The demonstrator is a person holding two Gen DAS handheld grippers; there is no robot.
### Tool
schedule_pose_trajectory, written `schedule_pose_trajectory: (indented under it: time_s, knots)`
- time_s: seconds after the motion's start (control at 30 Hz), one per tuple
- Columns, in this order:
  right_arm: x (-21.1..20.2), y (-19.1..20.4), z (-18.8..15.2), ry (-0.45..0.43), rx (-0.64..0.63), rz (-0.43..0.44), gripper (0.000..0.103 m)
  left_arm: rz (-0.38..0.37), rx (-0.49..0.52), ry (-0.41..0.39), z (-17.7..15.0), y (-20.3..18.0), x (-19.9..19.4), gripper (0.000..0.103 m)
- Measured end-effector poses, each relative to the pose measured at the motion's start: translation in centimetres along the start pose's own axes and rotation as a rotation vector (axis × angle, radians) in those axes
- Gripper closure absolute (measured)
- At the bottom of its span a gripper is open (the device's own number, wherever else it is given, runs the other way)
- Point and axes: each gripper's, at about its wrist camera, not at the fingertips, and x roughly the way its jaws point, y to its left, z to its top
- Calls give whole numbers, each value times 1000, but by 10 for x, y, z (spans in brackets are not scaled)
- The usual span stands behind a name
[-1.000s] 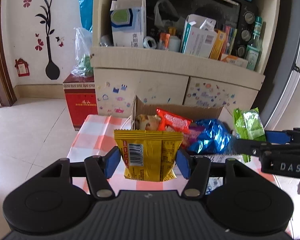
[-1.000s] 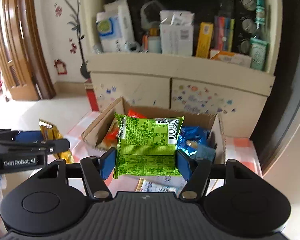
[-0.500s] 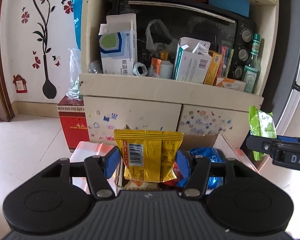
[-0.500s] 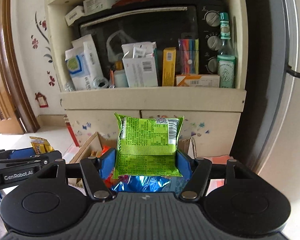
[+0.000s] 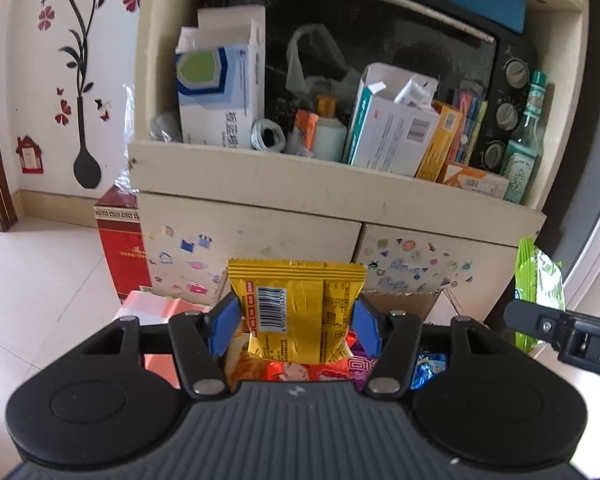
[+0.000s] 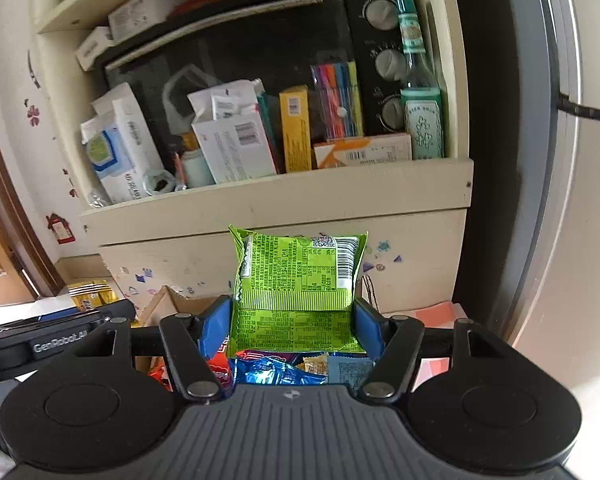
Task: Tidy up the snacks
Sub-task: 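Lift the yellow and green bags and carry them over the cardboard box, then lower both bags into the box and open both tools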
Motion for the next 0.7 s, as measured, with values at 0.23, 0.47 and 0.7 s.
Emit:
schedule_pose_trajectory:
  time_s: [0.23,0.47,0.7]
  knots:
    - [24,-15,2,-14,95,-10,27,-19,1,-30,5,-9,31,41]
    - [33,-30,-1,18,199,2,10,7,-50,29,-7,-2,57,21]
    - [23,-38,3,27,212,0,7,-1,-24,-5,4,-11,31,17]
